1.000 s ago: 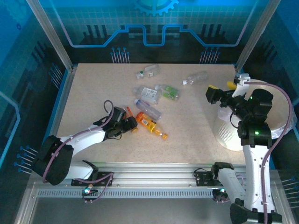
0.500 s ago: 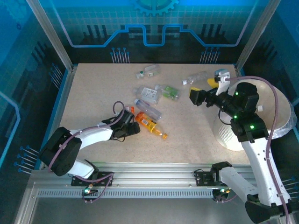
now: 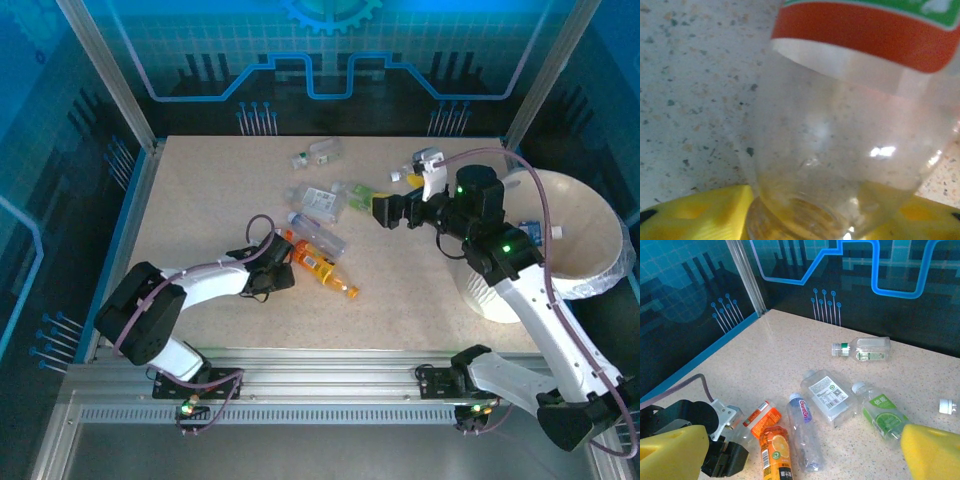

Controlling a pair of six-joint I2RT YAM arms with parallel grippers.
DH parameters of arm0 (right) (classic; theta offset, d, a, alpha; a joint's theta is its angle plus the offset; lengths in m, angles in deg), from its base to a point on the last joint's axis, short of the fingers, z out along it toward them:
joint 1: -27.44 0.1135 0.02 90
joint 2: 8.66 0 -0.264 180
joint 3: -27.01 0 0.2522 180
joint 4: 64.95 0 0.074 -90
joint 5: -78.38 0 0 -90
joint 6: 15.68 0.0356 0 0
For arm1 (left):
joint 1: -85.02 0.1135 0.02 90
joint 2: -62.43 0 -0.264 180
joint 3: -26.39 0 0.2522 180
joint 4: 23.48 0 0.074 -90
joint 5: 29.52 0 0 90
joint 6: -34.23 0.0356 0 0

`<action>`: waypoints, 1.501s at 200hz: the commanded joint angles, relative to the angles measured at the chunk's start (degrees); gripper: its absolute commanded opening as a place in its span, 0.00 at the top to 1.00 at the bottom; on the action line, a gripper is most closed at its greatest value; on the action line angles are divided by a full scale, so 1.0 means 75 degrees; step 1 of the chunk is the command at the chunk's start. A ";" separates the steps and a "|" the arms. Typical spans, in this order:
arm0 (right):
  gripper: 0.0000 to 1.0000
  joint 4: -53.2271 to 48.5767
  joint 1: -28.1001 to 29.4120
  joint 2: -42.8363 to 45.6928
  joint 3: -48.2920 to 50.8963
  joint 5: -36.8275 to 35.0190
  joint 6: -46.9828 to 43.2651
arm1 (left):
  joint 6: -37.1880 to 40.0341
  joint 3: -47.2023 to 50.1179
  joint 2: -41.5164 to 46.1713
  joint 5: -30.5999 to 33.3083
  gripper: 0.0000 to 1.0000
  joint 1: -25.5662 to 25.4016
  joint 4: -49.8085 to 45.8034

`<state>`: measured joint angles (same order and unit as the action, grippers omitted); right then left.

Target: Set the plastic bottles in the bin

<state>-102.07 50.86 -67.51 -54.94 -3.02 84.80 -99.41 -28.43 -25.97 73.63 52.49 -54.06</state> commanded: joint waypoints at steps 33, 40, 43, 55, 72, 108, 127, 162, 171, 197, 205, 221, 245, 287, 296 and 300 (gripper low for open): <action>0.00 0.0176 0.0147 0.0026 -0.0091 -0.1037 0.0158 | 0.0078 0.0499 -0.0249 -0.0441 0.58 -0.0032 0.1430; 0.00 0.0255 0.0147 0.0084 -0.0026 -0.1114 0.0174 | 0.0126 0.0560 -0.0158 -0.0452 0.60 -0.0027 0.1514; 0.00 0.0279 0.0147 0.0106 -0.0001 -0.1134 0.0173 | 0.0142 0.0578 -0.0121 -0.0452 0.61 -0.0025 0.1545; 0.00 0.0336 0.0147 0.0169 0.0061 -0.1090 0.0101 | 0.0190 0.0643 0.0030 -0.0442 0.64 -0.0020 0.1623; 0.00 0.0286 0.0146 0.0174 0.0039 -0.0969 0.0100 | 0.0237 0.0648 0.0248 -0.0445 0.68 -0.0021 0.1604; 0.00 0.0313 0.0147 0.0083 0.0054 -0.1303 0.0331 | 0.0637 0.0785 0.1034 -0.0800 0.74 -0.0019 0.2089; 0.00 0.0428 0.0140 0.0065 0.0124 -0.1404 0.0411 | 0.0953 0.1068 0.1732 -0.1078 0.75 -0.0018 0.2694; 0.00 0.0758 0.0147 0.0027 0.0297 -0.1041 0.0817 | 0.1719 0.1107 0.2926 -0.1489 0.77 -0.0024 0.3137; 0.00 0.0776 0.0145 -0.0024 0.0289 -0.0964 0.0943 | 0.1893 0.1042 0.3148 -0.1626 0.77 -0.0020 0.3178; 0.00 0.0637 0.0147 -0.0231 0.0157 -0.0676 0.1293 | 0.2373 0.0731 0.3548 -0.2235 0.76 -0.0024 0.3325; 0.00 0.0618 0.0145 -0.0293 0.0117 -0.0525 0.1371 | 0.2516 0.0592 0.3583 -0.2566 0.76 -0.0027 0.3381; 0.00 0.0706 0.0146 -0.0422 0.0072 0.0097 0.1528 | 0.2672 0.0275 0.3570 -0.3348 0.76 -0.0027 0.3583; 0.00 0.0793 0.0159 -0.0621 -0.0113 0.0891 0.1833 | 0.2640 -0.0139 0.3349 -0.4790 0.76 -0.0080 0.4290; 0.00 0.1866 0.0164 -0.0558 -0.0007 0.2017 0.2327 | 0.2549 -0.0918 0.2864 -0.5916 0.77 -0.0598 0.5077; 0.00 0.2123 0.0170 -0.0494 0.0031 0.2260 0.2392 | 0.2477 -0.1000 0.2751 -0.5978 0.77 -0.0645 0.5233; 0.00 0.2245 0.0170 -0.0469 0.0062 0.2339 0.2415 | 0.2444 -0.1015 0.2708 -0.6001 0.76 -0.0663 0.5298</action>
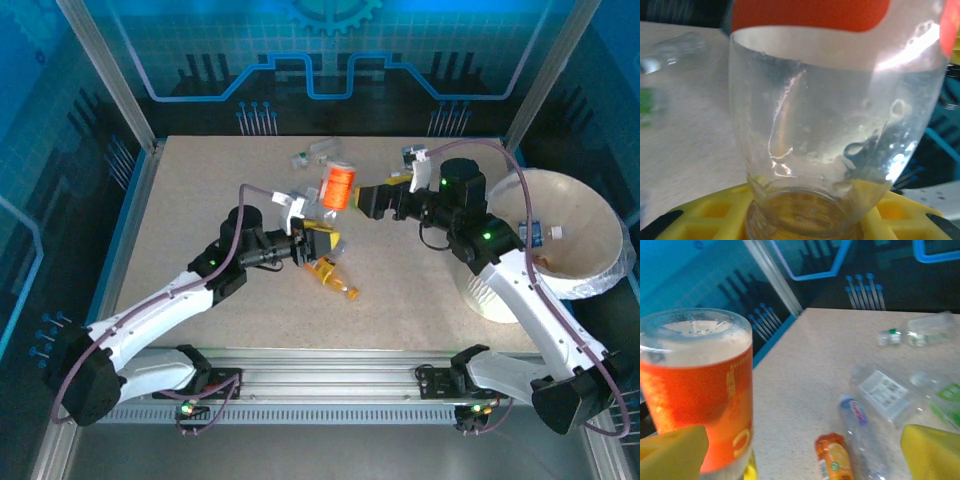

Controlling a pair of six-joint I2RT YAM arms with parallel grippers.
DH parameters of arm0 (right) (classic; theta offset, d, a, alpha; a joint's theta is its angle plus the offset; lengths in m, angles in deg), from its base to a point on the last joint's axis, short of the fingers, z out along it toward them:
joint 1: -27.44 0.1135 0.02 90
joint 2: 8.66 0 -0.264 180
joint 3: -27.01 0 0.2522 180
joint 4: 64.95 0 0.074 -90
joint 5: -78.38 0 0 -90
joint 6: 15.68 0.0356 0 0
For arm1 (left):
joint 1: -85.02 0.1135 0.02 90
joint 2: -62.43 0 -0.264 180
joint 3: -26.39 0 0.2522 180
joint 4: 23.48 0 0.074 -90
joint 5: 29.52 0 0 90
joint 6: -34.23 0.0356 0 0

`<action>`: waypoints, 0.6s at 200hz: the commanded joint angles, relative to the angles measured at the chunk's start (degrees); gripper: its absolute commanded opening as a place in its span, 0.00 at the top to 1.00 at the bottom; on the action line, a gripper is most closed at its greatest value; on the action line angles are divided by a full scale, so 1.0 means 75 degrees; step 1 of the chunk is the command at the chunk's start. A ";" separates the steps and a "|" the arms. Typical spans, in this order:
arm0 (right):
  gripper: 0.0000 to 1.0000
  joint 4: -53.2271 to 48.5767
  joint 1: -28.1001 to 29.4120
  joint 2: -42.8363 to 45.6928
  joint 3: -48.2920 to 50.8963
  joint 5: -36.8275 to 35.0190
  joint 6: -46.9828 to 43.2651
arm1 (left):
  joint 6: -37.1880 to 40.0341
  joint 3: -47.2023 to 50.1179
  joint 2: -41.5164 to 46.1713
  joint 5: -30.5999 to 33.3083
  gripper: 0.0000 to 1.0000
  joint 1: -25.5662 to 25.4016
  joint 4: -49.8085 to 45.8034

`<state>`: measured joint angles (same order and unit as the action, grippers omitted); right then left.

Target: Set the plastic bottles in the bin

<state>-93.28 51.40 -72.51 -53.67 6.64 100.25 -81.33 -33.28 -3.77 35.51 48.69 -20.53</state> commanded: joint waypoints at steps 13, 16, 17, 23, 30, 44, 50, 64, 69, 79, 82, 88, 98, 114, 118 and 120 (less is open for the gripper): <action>0.00 0.1405 0.0109 0.0284 -0.0013 0.1249 0.0457 | -0.0038 -0.0417 -0.0369 -0.1028 0.76 -0.0179 0.1009; 0.00 0.1456 0.0100 0.0303 0.0002 0.1273 0.0465 | -0.0045 -0.0423 -0.0396 -0.1055 0.76 -0.0191 0.1024; 0.00 0.1477 0.0105 0.0307 0.0009 0.1282 0.0467 | -0.0047 -0.0432 -0.0402 -0.1060 0.76 -0.0192 0.1033; 0.00 0.1518 0.0118 0.0331 0.0027 0.1271 0.0479 | -0.0059 -0.0440 -0.0439 -0.1110 0.76 -0.0201 0.1083; 0.00 0.1491 0.0130 0.0331 0.0006 0.1258 0.0470 | -0.0064 -0.0462 -0.0475 -0.1166 0.76 -0.0212 0.1131; 0.00 0.1481 0.0133 0.0289 -0.0008 0.1378 0.0401 | -0.0113 -0.0506 -0.0547 -0.1248 0.75 -0.0226 0.1169; 0.00 0.1496 0.0146 0.0256 -0.0008 0.1462 0.0387 | -0.0142 -0.0517 -0.0571 -0.1271 0.75 -0.0228 0.1199; 0.00 0.1502 0.0166 0.0135 -0.0074 0.1719 0.0345 | -0.0184 -0.0516 -0.0598 -0.1282 0.75 -0.0236 0.1228; 0.00 0.1469 0.0183 0.0094 -0.0105 0.1757 0.0339 | -0.0200 -0.0517 -0.0605 -0.1298 0.75 -0.0238 0.1229; 0.00 0.1333 0.0220 -0.0027 -0.0233 0.1730 0.0333 | -0.0190 -0.0506 -0.0618 -0.1340 0.75 -0.0241 0.1218; 0.00 0.1282 0.0226 -0.0064 -0.0275 0.1736 0.0328 | -0.0194 -0.0505 -0.0619 -0.1356 0.75 -0.0241 0.1207; 0.00 0.1168 0.0244 -0.0134 -0.0365 0.1759 0.0306 | -0.0199 -0.0506 -0.0634 -0.1388 0.75 -0.0241 0.1206; 0.00 0.0967 0.0254 -0.0287 -0.0542 0.1874 0.0261 | -0.0199 -0.0503 -0.0660 -0.1456 0.75 -0.0241 0.1194; 0.01 0.0580 0.0313 -0.0541 -0.0847 0.2086 0.0133 | -0.0193 -0.0534 -0.0733 -0.1576 0.75 -0.0238 0.1153; 0.02 0.0511 0.0321 -0.0588 -0.0906 0.2129 0.0107 | -0.0195 -0.0549 -0.0756 -0.1607 0.75 -0.0244 0.1127; 0.02 0.0489 0.0341 -0.0614 -0.0927 0.2154 0.0097 | -0.0200 -0.0556 -0.0765 -0.1625 0.75 -0.0245 0.1119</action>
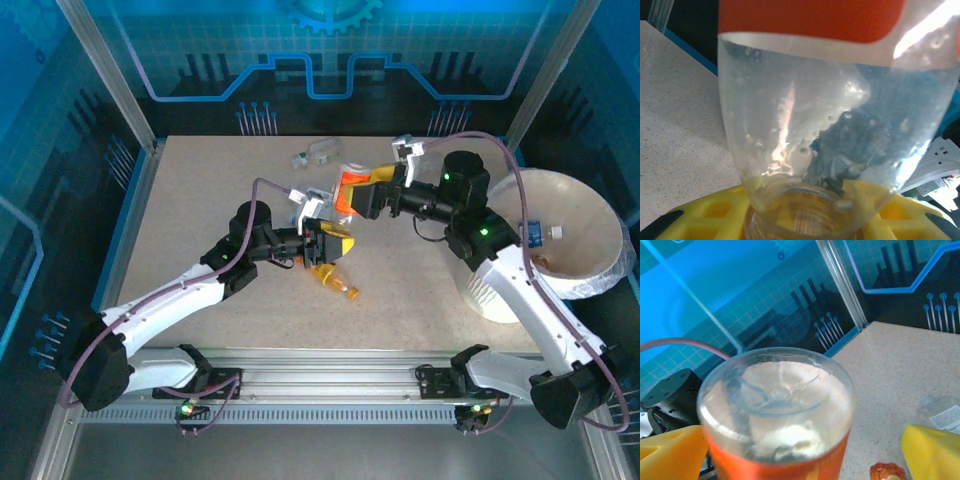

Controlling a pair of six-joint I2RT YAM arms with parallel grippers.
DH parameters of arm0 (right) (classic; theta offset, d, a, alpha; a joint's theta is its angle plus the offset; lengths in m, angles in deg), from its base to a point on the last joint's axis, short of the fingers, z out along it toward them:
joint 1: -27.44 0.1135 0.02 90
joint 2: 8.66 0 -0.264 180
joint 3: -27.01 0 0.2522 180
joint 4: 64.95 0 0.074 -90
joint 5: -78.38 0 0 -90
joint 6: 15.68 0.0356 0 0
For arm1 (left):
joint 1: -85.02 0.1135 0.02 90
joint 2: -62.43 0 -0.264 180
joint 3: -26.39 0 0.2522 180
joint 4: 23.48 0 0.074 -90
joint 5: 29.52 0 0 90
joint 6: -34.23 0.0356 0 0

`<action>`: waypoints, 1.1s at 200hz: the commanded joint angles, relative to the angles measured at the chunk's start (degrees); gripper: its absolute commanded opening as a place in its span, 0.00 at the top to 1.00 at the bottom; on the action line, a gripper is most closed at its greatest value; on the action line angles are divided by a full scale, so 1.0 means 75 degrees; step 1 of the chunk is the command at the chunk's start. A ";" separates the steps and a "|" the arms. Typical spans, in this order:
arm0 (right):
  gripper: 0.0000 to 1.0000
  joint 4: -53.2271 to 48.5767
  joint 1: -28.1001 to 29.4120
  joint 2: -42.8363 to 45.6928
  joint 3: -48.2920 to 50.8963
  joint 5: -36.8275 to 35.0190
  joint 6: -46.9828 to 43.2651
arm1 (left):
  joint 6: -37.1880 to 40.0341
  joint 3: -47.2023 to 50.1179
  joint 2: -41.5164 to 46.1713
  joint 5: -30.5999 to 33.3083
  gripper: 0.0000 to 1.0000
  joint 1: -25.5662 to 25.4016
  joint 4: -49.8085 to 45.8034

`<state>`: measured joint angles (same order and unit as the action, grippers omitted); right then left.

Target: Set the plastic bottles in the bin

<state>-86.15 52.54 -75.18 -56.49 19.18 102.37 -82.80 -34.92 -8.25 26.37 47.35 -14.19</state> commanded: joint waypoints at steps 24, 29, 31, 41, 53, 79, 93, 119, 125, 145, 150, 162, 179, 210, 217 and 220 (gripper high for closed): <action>0.13 -0.0494 0.0283 -0.0434 -0.0674 0.0506 -0.0182 | 0.0001 -0.0358 -0.0256 -0.0401 0.75 -0.0070 0.0220; 0.17 -0.0481 0.0292 -0.0434 -0.0665 0.0453 -0.0156 | 0.0013 -0.0359 -0.0251 -0.0370 0.75 -0.0075 0.0231; 0.19 -0.0469 0.0302 -0.0429 -0.0664 0.0431 -0.0149 | 0.0019 -0.0350 -0.0255 -0.0359 0.75 -0.0075 0.0231; 0.26 -0.0460 0.0297 -0.0433 -0.0663 0.0324 -0.0104 | 0.0028 -0.0343 -0.0269 -0.0310 0.75 -0.0072 0.0226; 0.35 -0.0544 0.0295 -0.0438 -0.0686 0.0093 -0.0084 | 0.0026 -0.0357 -0.0290 -0.0292 0.75 -0.0075 0.0209; 0.46 -0.0665 0.0297 -0.0367 -0.0648 -0.0355 -0.0139 | 0.0024 -0.0406 -0.0342 -0.0156 0.62 -0.0073 0.0065; 0.49 -0.0784 0.0297 -0.0253 -0.0628 -0.0780 -0.0189 | 0.0029 -0.0447 -0.0338 0.0267 0.40 -0.0066 -0.0243; 0.54 -0.1238 0.0283 0.0048 -0.0639 -0.1900 -0.0488 | 0.0096 -0.0527 -0.0350 0.0847 0.23 -0.0063 -0.0724; 0.55 -0.1338 0.0284 0.0129 -0.0645 -0.2156 -0.0564 | 0.0091 -0.0528 -0.0344 0.0951 0.20 -0.0063 -0.0774; 0.56 -0.1675 0.0274 0.0350 -0.0674 -0.2902 -0.0752 | 0.0076 -0.0465 -0.0294 0.1058 0.11 -0.0054 -0.0692; 0.56 -0.1760 0.0277 0.0406 -0.0685 -0.3084 -0.0799 | 0.0076 -0.0427 -0.0264 0.1089 0.07 -0.0056 -0.0629; 0.56 -0.1996 0.0262 0.0560 -0.0731 -0.3580 -0.0940 | 0.0063 -0.0322 -0.0190 0.1279 0.01 -0.0059 -0.0497; 0.57 -0.2406 0.0262 0.0795 -0.0865 -0.4458 -0.1192 | 0.0119 -0.0218 -0.0077 0.1672 0.01 -0.0052 -0.0509; 0.58 -0.2917 0.0215 0.1195 -0.1046 -0.5702 -0.1619 | 0.0143 -0.0097 0.0064 0.2526 0.01 -0.0040 -0.0681; 0.58 -0.2955 0.0214 0.1285 -0.1067 -0.5833 -0.1712 | 0.0129 -0.0069 0.0083 0.2722 0.01 -0.0040 -0.0721; 0.58 -0.2973 0.0205 0.1324 -0.1081 -0.5899 -0.1761 | 0.0124 -0.0055 0.0092 0.2783 0.01 -0.0030 -0.0730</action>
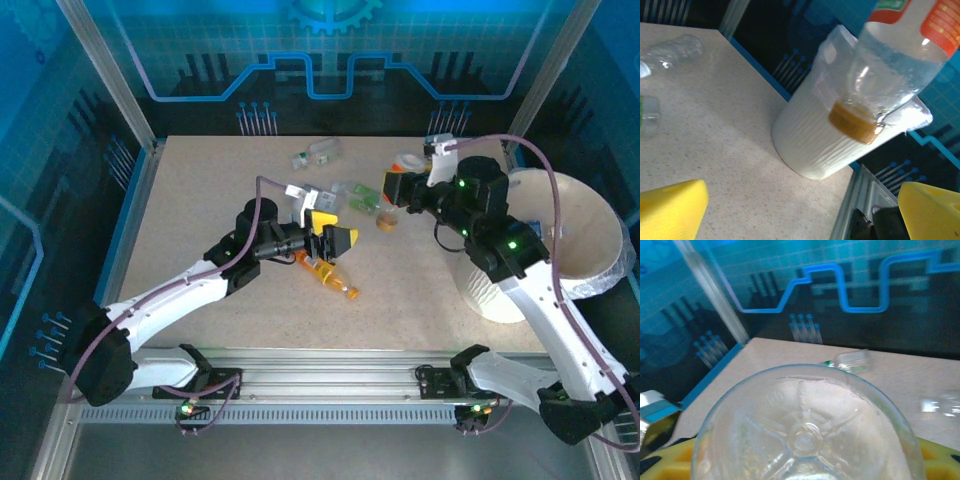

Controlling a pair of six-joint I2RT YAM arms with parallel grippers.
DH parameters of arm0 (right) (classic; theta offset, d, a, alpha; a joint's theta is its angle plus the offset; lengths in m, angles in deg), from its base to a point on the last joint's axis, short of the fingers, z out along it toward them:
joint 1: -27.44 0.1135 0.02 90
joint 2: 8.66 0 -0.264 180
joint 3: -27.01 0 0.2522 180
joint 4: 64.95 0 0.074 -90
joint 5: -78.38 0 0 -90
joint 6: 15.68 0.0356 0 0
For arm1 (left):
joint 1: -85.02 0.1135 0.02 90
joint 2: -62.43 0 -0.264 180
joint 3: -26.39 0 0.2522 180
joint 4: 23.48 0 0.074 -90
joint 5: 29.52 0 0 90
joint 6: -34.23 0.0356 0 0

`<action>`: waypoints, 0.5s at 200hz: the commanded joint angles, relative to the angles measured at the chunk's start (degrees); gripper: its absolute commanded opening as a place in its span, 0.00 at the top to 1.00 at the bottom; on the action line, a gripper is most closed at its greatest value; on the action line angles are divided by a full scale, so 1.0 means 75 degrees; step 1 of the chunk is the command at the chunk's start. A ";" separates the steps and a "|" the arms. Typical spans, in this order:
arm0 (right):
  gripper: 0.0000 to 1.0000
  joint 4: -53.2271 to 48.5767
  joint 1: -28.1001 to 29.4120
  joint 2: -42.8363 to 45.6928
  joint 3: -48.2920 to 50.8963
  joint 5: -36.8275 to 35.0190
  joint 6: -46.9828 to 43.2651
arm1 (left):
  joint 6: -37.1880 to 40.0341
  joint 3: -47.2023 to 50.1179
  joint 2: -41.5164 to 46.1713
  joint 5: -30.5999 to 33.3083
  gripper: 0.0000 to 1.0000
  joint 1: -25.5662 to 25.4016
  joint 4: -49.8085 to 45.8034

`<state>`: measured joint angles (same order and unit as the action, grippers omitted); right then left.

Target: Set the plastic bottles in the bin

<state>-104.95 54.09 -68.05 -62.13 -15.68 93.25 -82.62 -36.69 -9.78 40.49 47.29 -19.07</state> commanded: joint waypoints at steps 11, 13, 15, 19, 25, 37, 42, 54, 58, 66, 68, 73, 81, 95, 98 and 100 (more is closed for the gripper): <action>0.58 -0.0504 -0.0003 0.0501 -0.0365 -0.1438 -0.0688 | 0.0049 0.0252 0.0338 0.1160 0.01 -0.0008 -0.0075; 0.58 -0.0514 -0.0006 0.0519 -0.0370 -0.1483 -0.0718 | 0.0037 0.0261 0.0344 0.1211 0.01 -0.0008 -0.0078; 0.58 -0.0519 -0.0007 0.0538 -0.0380 -0.1530 -0.0743 | 0.0023 0.0275 0.0346 0.1256 0.01 -0.0008 -0.0070; 0.58 -0.0537 -0.0007 0.0579 -0.0398 -0.1633 -0.0785 | 0.0002 0.0299 0.0357 0.1342 0.01 -0.0002 -0.0073; 0.58 -0.0559 -0.0015 0.0637 -0.0433 -0.1789 -0.0878 | -0.0041 0.0333 0.0378 0.1479 0.01 0.0004 -0.0079; 0.59 -0.0653 -0.0015 0.0749 -0.0507 -0.2203 -0.1024 | -0.0112 0.0394 0.0410 0.1701 0.01 0.0036 -0.0082; 0.59 -0.0670 -0.0025 0.0795 -0.0536 -0.2368 -0.1091 | -0.0145 0.0421 0.0419 0.1771 0.01 0.0049 -0.0094; 0.59 -0.0697 -0.0039 0.0906 -0.0567 -0.2757 -0.1237 | -0.0229 0.0456 0.0427 0.1875 0.01 0.0085 -0.0136; 0.59 -0.0706 -0.0049 0.0947 -0.0578 -0.2863 -0.1267 | -0.0253 0.0470 0.0437 0.1915 0.01 0.0092 -0.0160; 0.59 -0.0698 -0.0100 0.1003 -0.0584 -0.3012 -0.1310 | -0.0304 0.0508 0.0449 0.1994 0.01 0.0120 -0.0172; 0.59 -0.0694 -0.0115 0.1022 -0.0589 -0.3028 -0.1322 | -0.0315 0.0521 0.0451 0.2014 0.01 0.0127 -0.0167; 0.60 -0.0668 -0.0167 0.1060 -0.0591 -0.3062 -0.1346 | -0.0353 0.0549 0.0461 0.2067 0.01 0.0139 -0.0171; 0.60 -0.0662 -0.0261 0.1104 -0.0611 -0.3097 -0.1364 | -0.0401 0.0593 0.0463 0.2148 0.01 0.0155 -0.0151; 0.60 -0.0713 -0.0483 0.1134 -0.0688 -0.3236 -0.1388 | -0.0508 0.0659 0.0482 0.2366 0.01 0.0190 -0.0161; 0.60 -0.0737 -0.0529 0.1134 -0.0704 -0.3308 -0.1387 | -0.0536 0.0679 0.0480 0.2431 0.01 0.0197 -0.0159; 0.60 -0.0748 -0.0571 0.1134 -0.0722 -0.3360 -0.1385 | -0.0563 0.0681 0.0485 0.2475 0.01 0.0202 -0.0158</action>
<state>-109.80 52.34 -60.47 -65.12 -35.46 84.71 -84.50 -32.56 -7.96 54.42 48.14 -20.25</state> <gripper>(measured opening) 0.568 0.988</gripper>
